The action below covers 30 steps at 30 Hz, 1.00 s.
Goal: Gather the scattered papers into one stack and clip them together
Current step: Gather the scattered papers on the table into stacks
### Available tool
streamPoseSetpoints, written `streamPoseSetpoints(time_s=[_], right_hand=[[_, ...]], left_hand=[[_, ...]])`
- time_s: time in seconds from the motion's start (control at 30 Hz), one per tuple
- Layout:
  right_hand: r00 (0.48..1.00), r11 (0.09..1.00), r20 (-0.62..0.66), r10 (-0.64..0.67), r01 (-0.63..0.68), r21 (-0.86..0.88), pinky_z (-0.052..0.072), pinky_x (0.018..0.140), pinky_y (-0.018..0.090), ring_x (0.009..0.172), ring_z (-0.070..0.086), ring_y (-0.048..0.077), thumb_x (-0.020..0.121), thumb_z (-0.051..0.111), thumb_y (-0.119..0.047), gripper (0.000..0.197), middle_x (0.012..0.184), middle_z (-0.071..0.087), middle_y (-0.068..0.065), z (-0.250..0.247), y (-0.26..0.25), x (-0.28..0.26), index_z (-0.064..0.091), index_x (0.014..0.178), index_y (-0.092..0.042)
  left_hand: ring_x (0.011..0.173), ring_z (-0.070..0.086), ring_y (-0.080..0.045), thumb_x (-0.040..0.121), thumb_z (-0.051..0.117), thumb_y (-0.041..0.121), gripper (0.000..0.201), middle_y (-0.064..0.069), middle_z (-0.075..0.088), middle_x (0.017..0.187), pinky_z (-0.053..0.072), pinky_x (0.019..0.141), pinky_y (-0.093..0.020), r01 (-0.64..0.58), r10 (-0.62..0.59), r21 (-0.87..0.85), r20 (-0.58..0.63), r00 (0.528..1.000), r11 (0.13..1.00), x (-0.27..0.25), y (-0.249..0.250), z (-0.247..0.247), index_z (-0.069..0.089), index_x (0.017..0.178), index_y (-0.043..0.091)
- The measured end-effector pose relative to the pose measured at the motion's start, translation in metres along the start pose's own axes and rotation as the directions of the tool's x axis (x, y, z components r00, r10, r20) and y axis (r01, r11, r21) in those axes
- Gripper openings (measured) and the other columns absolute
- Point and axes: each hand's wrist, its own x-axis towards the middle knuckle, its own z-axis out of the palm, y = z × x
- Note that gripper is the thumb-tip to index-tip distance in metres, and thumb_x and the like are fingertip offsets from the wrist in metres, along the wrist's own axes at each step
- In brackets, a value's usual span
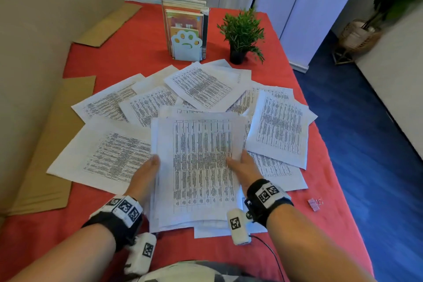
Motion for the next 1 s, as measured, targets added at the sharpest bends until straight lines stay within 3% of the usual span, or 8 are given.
streamPoseSetpoints(time_s=[0.1,0.2,0.3,0.4,0.5,0.67,0.87,1.0], right_hand=[[0.994,0.962,-0.057,-0.098,0.08,-0.26,0.048,0.099,0.041,0.111,0.059,0.023,0.089,0.049,-0.006,0.039,0.124,0.06,0.005,-0.011,-0.002,0.013,0.051,0.125,-0.021],[0.984,0.712,-0.063,-0.165,0.074,-0.698,0.034,0.111,0.038,0.136,0.035,0.024,0.091,0.047,-0.008,0.048,0.149,0.034,0.004,-0.038,-0.002,0.029,0.05,0.135,-0.026],[0.998,0.435,-0.048,-0.045,-0.024,-0.9,0.017,0.118,0.048,0.146,0.01,0.026,0.091,0.049,-0.032,0.047,0.16,0.004,0.0,-0.055,-0.001,0.04,0.043,0.137,-0.043],[0.995,0.36,-0.035,0.097,-0.068,-0.931,0.007,0.116,0.057,0.148,0.0,0.025,0.093,0.043,-0.042,0.052,0.16,-0.007,-0.005,-0.056,-0.001,0.048,0.029,0.142,-0.047],[0.99,0.37,-0.075,0.119,-0.114,-0.922,0.013,0.115,0.058,0.147,0.004,0.022,0.093,0.042,-0.026,0.06,0.16,-0.003,-0.012,-0.054,0.0,0.051,0.019,0.148,-0.031],[0.998,0.447,-0.048,-0.03,-0.029,-0.894,0.028,0.111,0.049,0.131,0.039,0.02,0.09,0.041,-0.016,0.049,0.151,0.026,-0.008,-0.05,-0.009,0.032,0.039,0.139,-0.02],[0.985,0.711,0.164,0.057,0.076,-0.699,0.044,0.084,0.031,0.097,0.06,0.018,0.088,0.053,-0.033,0.014,0.109,0.065,-0.002,-0.032,-0.009,-0.022,0.056,0.082,-0.02],[0.977,0.757,-0.159,-0.143,0.004,-0.654,0.048,0.072,0.033,0.077,0.057,0.022,0.086,0.053,-0.026,0.009,0.085,0.061,0.002,-0.061,-0.017,-0.01,0.05,0.079,-0.021]], left_hand=[[0.104,0.063,-0.028,0.089,0.058,0.025,0.027,-0.004,0.065,0.116,0.051,0.093,-0.048,-0.115,0.115,0.213,0.011,0.993,0.97,0.001,0.004,0.013,0.054,0.116,0.026],[0.091,0.062,-0.026,0.092,0.054,0.017,0.031,-0.007,0.065,0.109,0.051,0.082,-0.036,-0.086,0.1,0.252,-0.042,0.994,0.964,0.005,0.003,0.014,0.055,0.123,0.016],[0.095,0.061,-0.027,0.093,0.052,0.015,0.031,-0.007,0.063,0.108,0.049,0.082,-0.035,-0.056,0.073,0.251,-0.056,0.996,0.966,0.007,-0.002,0.012,0.054,0.124,0.013],[0.098,0.062,-0.03,0.092,0.052,0.018,0.03,-0.007,0.064,0.11,0.051,0.087,-0.041,-0.019,0.043,0.258,-0.089,0.995,0.966,0.009,-0.01,0.009,0.055,0.123,0.015],[0.095,0.061,-0.029,0.092,0.052,0.02,0.03,-0.008,0.065,0.111,0.049,0.083,-0.038,0.0,0.029,0.263,-0.107,0.994,0.965,0.01,-0.014,0.004,0.056,0.122,0.015],[0.096,0.06,-0.032,0.093,0.052,0.02,0.03,-0.011,0.064,0.112,0.05,0.087,-0.042,0.023,0.009,0.257,-0.125,0.992,0.966,0.014,-0.013,0.0,0.055,0.121,0.012],[0.097,0.061,-0.033,0.092,0.053,0.019,0.03,-0.01,0.064,0.112,0.051,0.091,-0.047,0.062,-0.035,0.169,-0.158,0.987,0.984,0.02,-0.018,-0.003,0.056,0.121,0.013],[0.099,0.064,-0.036,0.088,0.054,0.019,0.03,-0.011,0.066,0.114,0.051,0.091,-0.054,0.085,-0.066,0.109,-0.17,0.983,0.99,0.028,-0.029,-0.01,0.059,0.118,0.02]])
